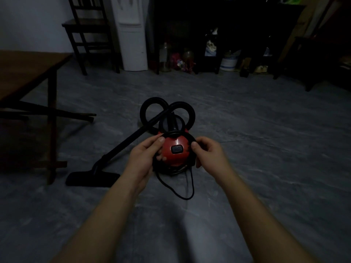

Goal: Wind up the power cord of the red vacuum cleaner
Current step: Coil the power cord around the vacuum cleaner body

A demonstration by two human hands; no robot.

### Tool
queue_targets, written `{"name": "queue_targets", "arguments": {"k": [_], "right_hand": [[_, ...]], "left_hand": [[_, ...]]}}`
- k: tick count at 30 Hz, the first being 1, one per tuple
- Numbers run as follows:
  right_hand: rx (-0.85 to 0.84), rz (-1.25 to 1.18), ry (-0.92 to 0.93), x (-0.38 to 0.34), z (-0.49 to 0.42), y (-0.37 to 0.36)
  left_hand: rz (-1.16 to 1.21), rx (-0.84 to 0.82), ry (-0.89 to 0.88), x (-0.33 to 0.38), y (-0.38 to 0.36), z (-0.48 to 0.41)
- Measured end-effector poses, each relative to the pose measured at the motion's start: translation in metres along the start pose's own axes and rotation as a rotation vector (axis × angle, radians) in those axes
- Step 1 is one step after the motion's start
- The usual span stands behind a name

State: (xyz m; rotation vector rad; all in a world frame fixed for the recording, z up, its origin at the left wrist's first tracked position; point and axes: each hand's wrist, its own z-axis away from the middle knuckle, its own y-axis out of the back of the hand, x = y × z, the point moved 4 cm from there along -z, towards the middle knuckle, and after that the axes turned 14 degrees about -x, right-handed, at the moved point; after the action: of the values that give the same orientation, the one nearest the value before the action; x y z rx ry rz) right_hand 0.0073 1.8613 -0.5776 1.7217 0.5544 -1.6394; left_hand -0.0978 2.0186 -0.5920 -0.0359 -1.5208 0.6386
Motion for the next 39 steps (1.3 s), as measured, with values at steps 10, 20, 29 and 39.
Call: {"name": "queue_targets", "arguments": {"k": [10, 20, 29, 39], "right_hand": [[-0.065, 0.229, 0.069, 0.001, 0.000, -0.004], [-0.099, 0.332, 0.127, 0.002, 0.001, -0.008], [-0.152, 0.327, 0.095, 0.003, -0.001, -0.020], [-0.091, 0.481, 0.107, 0.007, -0.003, -0.019]], "left_hand": [[-0.263, -0.022, 0.046, 0.006, -0.005, 0.009], [-0.443, -0.057, -0.017, 0.011, -0.010, 0.016], [-0.460, -0.044, -0.024, 0.012, -0.009, 0.018], [-0.377, 0.014, -0.019, 0.011, -0.004, 0.014]]}}
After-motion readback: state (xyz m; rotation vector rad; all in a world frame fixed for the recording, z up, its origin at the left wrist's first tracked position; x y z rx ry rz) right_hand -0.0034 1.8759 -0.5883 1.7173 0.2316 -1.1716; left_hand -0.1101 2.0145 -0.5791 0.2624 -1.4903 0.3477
